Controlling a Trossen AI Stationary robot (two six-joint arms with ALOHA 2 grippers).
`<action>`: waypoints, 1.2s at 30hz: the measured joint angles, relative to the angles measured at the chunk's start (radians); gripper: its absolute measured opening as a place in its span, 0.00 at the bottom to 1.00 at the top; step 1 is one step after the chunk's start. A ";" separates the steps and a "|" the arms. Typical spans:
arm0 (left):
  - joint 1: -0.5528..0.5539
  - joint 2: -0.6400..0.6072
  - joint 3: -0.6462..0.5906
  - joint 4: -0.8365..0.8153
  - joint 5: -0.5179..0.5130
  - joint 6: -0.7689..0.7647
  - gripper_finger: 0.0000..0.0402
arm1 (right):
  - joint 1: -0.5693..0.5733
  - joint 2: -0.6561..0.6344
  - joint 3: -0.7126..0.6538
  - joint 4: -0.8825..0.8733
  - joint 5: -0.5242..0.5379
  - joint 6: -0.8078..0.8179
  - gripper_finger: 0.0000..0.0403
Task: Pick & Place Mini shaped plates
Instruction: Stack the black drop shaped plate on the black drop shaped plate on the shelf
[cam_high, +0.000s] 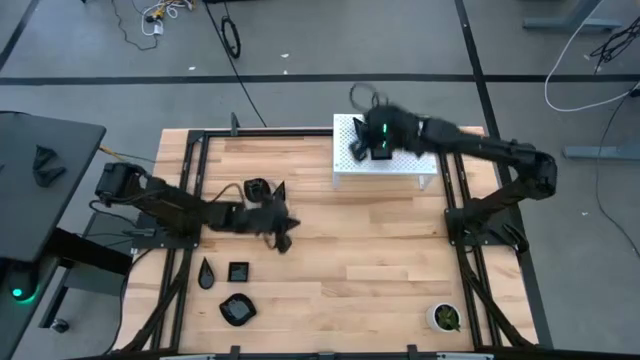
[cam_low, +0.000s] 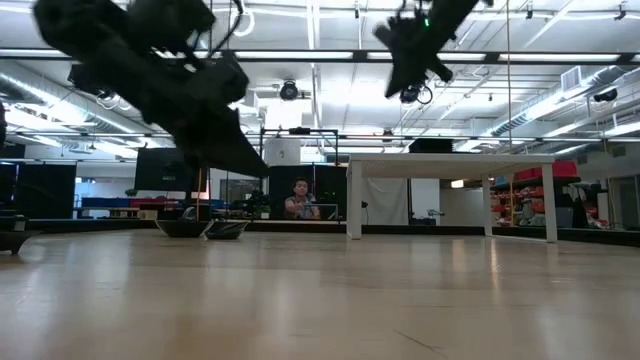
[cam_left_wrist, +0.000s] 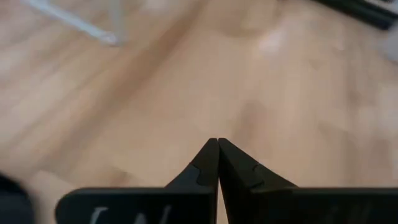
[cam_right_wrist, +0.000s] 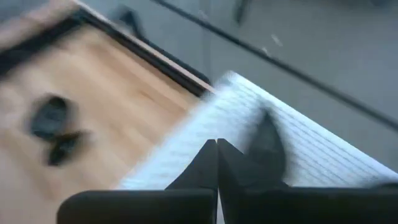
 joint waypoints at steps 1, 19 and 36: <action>-0.030 -0.001 -0.008 0.019 -0.022 -0.007 0.03 | -0.049 0.008 0.002 -0.019 -0.023 0.000 0.00; -0.187 -0.002 -0.015 0.020 -0.332 -0.019 0.03 | -0.283 0.202 0.007 -0.092 -0.083 0.006 0.00; -0.187 -0.001 -0.015 0.020 -0.332 -0.012 0.03 | -0.252 0.228 0.007 -0.021 -0.221 0.031 0.00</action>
